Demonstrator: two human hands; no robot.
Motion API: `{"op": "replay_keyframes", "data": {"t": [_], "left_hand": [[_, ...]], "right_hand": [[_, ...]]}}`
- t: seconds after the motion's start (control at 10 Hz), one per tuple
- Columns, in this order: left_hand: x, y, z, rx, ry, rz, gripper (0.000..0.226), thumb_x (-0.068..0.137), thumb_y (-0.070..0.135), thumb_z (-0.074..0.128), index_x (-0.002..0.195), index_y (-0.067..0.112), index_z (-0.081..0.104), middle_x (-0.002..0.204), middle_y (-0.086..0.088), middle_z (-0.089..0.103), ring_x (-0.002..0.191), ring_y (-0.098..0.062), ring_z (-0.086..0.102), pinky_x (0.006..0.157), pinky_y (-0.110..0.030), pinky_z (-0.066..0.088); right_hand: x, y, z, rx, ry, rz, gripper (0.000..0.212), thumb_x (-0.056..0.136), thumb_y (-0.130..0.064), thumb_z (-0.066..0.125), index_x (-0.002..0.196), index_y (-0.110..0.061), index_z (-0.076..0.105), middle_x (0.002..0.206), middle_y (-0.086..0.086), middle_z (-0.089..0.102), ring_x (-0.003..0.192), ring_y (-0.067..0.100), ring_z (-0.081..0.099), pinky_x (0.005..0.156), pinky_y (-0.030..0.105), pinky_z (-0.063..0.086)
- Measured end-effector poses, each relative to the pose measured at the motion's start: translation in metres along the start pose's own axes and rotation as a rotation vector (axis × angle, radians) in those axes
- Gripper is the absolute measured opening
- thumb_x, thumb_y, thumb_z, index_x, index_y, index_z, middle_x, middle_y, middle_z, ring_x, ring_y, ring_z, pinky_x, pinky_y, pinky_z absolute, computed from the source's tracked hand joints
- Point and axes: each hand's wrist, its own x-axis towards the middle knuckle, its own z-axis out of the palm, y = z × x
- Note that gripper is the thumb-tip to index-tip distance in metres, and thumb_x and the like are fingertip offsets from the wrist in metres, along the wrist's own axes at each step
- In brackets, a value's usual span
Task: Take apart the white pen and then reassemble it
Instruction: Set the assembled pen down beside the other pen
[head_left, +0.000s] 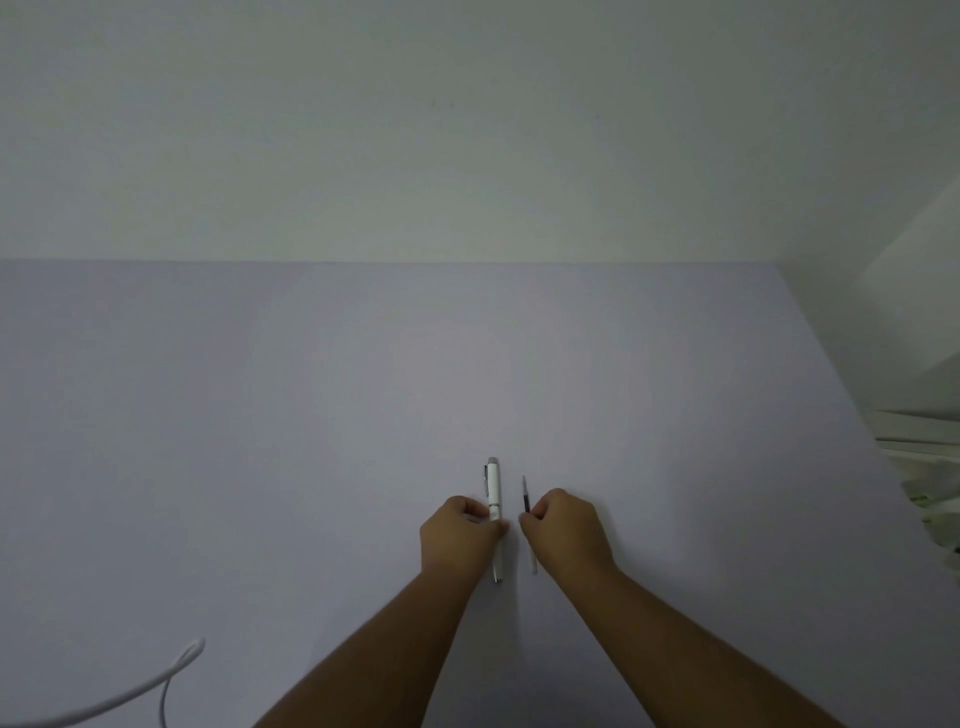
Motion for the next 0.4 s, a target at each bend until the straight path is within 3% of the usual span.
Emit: {"op": "replay_keyframes", "data": {"t": [0.3, 0.4], "left_hand": [[0.0000, -0.0006, -0.0016, -0.003, -0.004, 0.001, 0.021, 0.082, 0.021, 0.073, 0.094, 0.018, 0.056, 0.075, 0.013, 0.050, 0.080, -0.012, 0.056, 0.057, -0.011, 0.040], [-0.0012, 0.0018, -0.0045, -0.001, 0.003, 0.010, 0.019, 0.085, 0.028, 0.070, 0.094, 0.019, 0.056, 0.079, 0.008, 0.055, 0.078, -0.011, 0.055, 0.063, -0.017, 0.044]], "right_hand": [[0.0009, 0.0021, 0.0008, 0.011, 0.010, 0.008, 0.019, 0.085, -0.032, 0.058, 0.082, -0.013, 0.061, 0.092, 0.011, 0.072, 0.087, 0.027, 0.068, 0.076, 0.035, 0.055], [0.0015, 0.0021, 0.0000, -0.023, 0.062, -0.004, 0.024, 0.090, -0.031, 0.049, 0.088, -0.010, 0.060, 0.096, 0.012, 0.069, 0.089, 0.029, 0.066, 0.073, 0.035, 0.053]]}}
